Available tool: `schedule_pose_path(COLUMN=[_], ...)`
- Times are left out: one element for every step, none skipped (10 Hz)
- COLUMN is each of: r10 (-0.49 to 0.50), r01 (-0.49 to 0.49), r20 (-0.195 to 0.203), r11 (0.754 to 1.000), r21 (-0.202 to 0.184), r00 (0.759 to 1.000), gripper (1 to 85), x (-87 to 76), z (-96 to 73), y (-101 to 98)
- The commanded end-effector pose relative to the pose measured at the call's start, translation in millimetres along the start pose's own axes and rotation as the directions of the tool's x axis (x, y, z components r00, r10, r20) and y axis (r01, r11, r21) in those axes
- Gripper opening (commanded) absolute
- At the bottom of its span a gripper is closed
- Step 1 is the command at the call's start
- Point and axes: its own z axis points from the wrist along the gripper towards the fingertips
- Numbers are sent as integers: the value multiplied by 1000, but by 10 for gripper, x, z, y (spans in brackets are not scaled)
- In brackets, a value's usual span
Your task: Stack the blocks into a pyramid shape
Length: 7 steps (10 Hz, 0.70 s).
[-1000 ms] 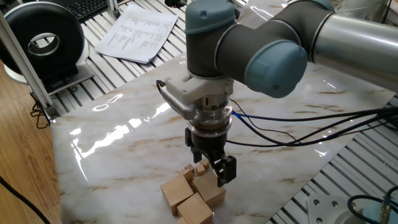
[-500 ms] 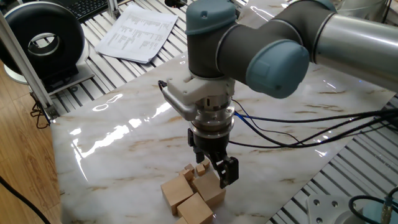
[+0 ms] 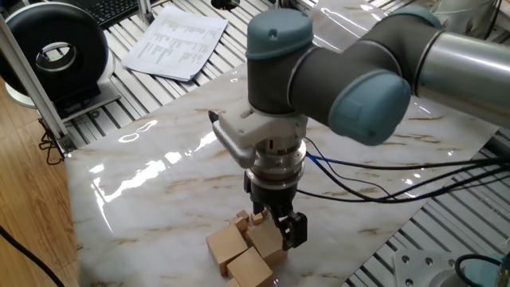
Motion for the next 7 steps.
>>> schedule_pose_path(r10=[8,-3,-9,-14,-10,-10,-9], r01=[-8,3,9,13,10,9,8], r20=[11,10,11,13,24,30,29], r11=[1000,1000,1000,1000,1000,999,999], r21=[5,4,7,16,27,34,36], r00=[1000,1000,1000,1000,1000,1000,1000], gripper=[850,850,850,850,850,850,850], x=[-58,-45,-31,-36,-67,-77,-59], z=[47,73,93,136,197,246,268], y=[-1,-17,-26,-27,-23,-19,-14])
